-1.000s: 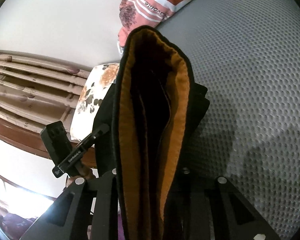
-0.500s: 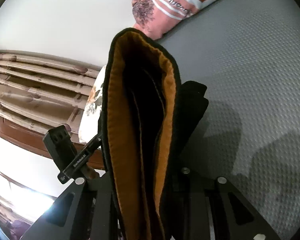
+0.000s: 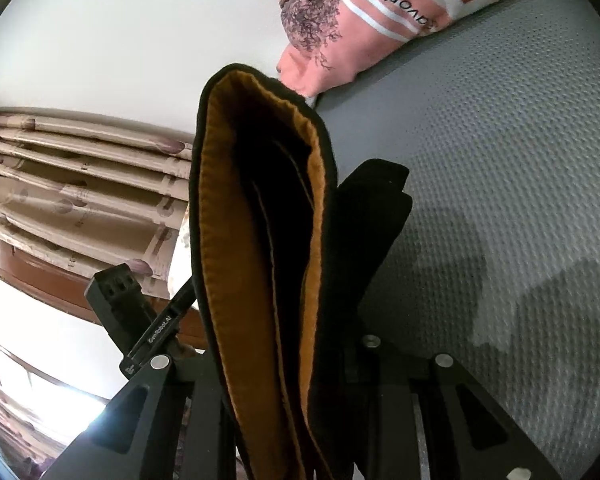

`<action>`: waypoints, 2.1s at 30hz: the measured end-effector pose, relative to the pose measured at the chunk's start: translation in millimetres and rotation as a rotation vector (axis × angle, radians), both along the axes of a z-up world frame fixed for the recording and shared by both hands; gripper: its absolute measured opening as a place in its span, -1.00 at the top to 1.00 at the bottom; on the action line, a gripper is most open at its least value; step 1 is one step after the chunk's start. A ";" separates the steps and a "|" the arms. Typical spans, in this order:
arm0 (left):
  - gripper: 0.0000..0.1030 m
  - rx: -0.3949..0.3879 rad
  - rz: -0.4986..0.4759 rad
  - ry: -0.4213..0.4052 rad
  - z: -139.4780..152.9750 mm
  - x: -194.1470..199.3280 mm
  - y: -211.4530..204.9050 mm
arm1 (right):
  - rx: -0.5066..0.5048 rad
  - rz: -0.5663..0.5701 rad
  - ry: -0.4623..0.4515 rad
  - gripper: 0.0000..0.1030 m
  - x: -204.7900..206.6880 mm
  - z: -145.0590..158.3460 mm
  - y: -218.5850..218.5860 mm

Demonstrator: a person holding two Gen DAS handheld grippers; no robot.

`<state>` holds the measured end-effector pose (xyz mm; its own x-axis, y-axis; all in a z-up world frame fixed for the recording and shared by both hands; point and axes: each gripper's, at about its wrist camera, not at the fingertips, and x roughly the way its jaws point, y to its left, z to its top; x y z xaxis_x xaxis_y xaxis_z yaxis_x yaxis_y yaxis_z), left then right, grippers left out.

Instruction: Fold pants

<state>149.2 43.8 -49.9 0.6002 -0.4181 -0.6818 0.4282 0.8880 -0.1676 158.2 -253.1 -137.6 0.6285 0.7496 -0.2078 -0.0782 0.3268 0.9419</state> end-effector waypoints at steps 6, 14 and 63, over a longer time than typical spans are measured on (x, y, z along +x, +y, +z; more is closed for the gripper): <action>0.69 -0.006 0.039 0.000 -4.6 29.4 15.7 | 0.023 0.001 -0.002 0.56 22.9 0.7 4.5; 0.70 -0.009 0.094 0.004 -10.4 69.1 36.4 | 0.047 0.009 -0.016 0.55 50.9 5.8 12.7; 0.37 0.030 0.074 0.188 -100.5 156.8 57.9 | -0.208 -0.040 0.032 0.37 100.2 -26.1 2.1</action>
<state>305.9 101.7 -150.4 0.4897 -0.3557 -0.7960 0.3256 0.9216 -0.2115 258.4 -251.0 -163.7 0.6473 0.6632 -0.3757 -0.0327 0.5166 0.8556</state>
